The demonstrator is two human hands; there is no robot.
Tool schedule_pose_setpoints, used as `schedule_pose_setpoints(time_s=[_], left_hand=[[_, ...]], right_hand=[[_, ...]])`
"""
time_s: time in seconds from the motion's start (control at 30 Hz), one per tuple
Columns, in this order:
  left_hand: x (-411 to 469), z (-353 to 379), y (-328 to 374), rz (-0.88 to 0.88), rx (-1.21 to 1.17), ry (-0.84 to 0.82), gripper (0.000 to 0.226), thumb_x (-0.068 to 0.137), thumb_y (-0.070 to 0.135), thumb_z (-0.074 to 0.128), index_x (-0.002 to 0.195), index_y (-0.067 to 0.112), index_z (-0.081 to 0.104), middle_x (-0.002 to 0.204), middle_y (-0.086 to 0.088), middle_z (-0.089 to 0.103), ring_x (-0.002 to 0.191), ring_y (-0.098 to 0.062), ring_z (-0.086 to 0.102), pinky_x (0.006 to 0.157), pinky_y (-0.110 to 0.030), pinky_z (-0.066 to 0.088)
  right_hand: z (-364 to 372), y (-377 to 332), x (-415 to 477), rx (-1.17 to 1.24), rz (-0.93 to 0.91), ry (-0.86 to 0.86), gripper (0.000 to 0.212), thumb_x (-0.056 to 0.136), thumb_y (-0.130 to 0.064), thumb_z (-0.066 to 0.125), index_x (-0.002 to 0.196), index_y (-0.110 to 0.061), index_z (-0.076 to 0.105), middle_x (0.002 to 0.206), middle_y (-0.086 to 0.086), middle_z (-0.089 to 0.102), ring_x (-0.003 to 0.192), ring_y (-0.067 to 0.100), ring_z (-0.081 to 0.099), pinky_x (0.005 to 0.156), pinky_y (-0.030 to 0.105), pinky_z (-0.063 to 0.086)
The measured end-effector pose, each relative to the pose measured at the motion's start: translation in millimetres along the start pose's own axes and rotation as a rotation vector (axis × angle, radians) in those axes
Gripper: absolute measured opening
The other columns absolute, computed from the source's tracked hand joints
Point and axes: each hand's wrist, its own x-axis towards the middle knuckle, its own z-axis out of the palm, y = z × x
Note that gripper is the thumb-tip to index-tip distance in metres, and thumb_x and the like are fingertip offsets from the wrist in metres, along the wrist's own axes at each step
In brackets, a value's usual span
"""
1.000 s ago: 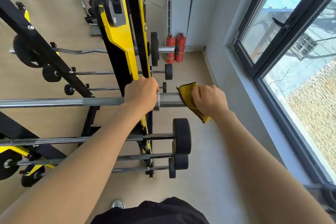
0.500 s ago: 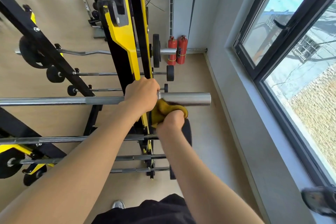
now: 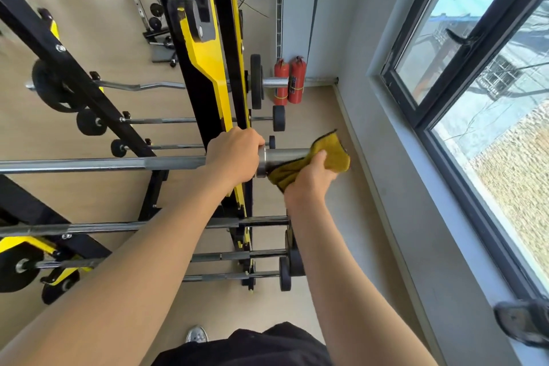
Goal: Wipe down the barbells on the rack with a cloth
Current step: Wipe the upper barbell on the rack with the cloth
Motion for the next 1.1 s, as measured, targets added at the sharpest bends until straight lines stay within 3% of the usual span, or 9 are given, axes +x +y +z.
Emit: schedule_pose_setpoints(time_s=[0.1, 0.23, 0.43, 0.5, 0.57, 0.67, 0.73, 0.93, 1.1], left_hand=[[5, 3, -2, 0.007, 0.000, -0.006, 0.040, 0.100, 0.006, 0.057, 0.131, 0.028, 0.071, 0.127, -0.008, 0.069, 0.109, -0.031, 0.067, 0.069, -0.035, 0.047], [8, 5, -3, -0.021, -0.028, -0.027, 0.044, 0.101, 0.006, 0.053, 0.133, 0.030, 0.070, 0.135, -0.010, 0.064, 0.113, -0.033, 0.065, 0.072, -0.036, 0.046], [4, 2, -10, -0.023, -0.152, -0.070, 0.049, 0.101, 0.006, 0.050, 0.137, 0.034, 0.067, 0.143, -0.007, 0.060, 0.123, -0.031, 0.060, 0.083, -0.041, 0.052], [-3, 3, -13, -0.008, -0.175, -0.053, 0.053, 0.101, 0.002, 0.049, 0.144, 0.030, 0.061, 0.144, -0.007, 0.061, 0.128, -0.032, 0.058, 0.090, -0.044, 0.054], [-12, 7, -19, -0.032, -0.224, 0.071, 0.055, 0.101, 0.000, 0.050, 0.147, 0.026, 0.059, 0.130, -0.011, 0.069, 0.111, -0.032, 0.066, 0.070, -0.035, 0.057], [-24, 10, -34, -0.078, -0.288, 0.239, 0.038, 0.098, 0.003, 0.055, 0.125, 0.022, 0.074, 0.095, -0.008, 0.075, 0.075, -0.023, 0.065, 0.049, -0.019, 0.035], [-32, 10, -41, -0.066, -0.267, 0.302, 0.026, 0.098, 0.009, 0.057, 0.111, 0.017, 0.078, 0.095, -0.005, 0.077, 0.083, -0.023, 0.071, 0.056, -0.014, 0.035], [-46, 12, -53, -0.094, -0.236, 0.375, 0.028, 0.100, 0.007, 0.054, 0.112, 0.014, 0.078, 0.113, -0.004, 0.077, 0.096, -0.023, 0.073, 0.063, -0.022, 0.049], [-58, 12, -61, -0.163, -0.161, 0.188, 0.037, 0.100, 0.014, 0.059, 0.135, 0.022, 0.069, 0.112, -0.007, 0.076, 0.097, -0.026, 0.070, 0.066, -0.031, 0.052]], right_hand=[[2, 31, -19, -0.295, 0.057, -0.165, 0.023, 0.109, -0.041, 0.049, 0.113, -0.020, 0.056, 0.109, 0.008, 0.067, 0.102, 0.025, 0.069, 0.090, 0.039, 0.060], [-19, 6, -19, -0.811, -0.127, -0.208, 0.018, 0.108, -0.028, 0.053, 0.101, -0.015, 0.064, 0.095, 0.007, 0.068, 0.082, 0.017, 0.066, 0.066, 0.027, 0.054], [-27, -34, -16, -0.950, -1.099, -0.039, 0.031, 0.108, -0.019, 0.050, 0.078, -0.015, 0.047, 0.065, -0.008, 0.050, 0.059, 0.003, 0.049, 0.063, 0.007, 0.038], [-19, -20, 0, -1.120, -1.119, -0.312, 0.025, 0.109, -0.026, 0.040, 0.088, -0.018, 0.050, 0.081, -0.004, 0.061, 0.080, 0.009, 0.061, 0.098, 0.023, 0.048], [-16, 1, 13, -1.378, -1.212, -0.521, 0.034, 0.111, -0.031, 0.029, 0.110, -0.023, 0.062, 0.119, 0.000, 0.071, 0.129, 0.021, 0.058, 0.125, 0.052, 0.025], [-7, 24, 5, -1.364, -1.306, -0.734, 0.042, 0.112, -0.029, 0.029, 0.144, -0.020, 0.055, 0.147, 0.001, 0.060, 0.150, 0.019, 0.041, 0.128, 0.053, 0.016], [-7, 39, -2, -1.451, -1.389, -0.779, 0.050, 0.112, -0.034, 0.026, 0.154, -0.019, 0.047, 0.155, 0.001, 0.053, 0.154, 0.021, 0.032, 0.129, 0.052, 0.014], [-5, 34, 11, -1.914, -1.654, -0.568, 0.047, 0.101, -0.040, 0.048, 0.141, -0.016, 0.055, 0.142, 0.004, 0.056, 0.140, 0.030, 0.043, 0.120, 0.051, 0.030], [40, 13, -2, -2.159, -1.337, -0.604, 0.030, 0.087, -0.042, 0.070, 0.109, -0.022, 0.063, 0.100, -0.002, 0.056, 0.099, 0.022, 0.056, 0.098, 0.045, 0.046]])
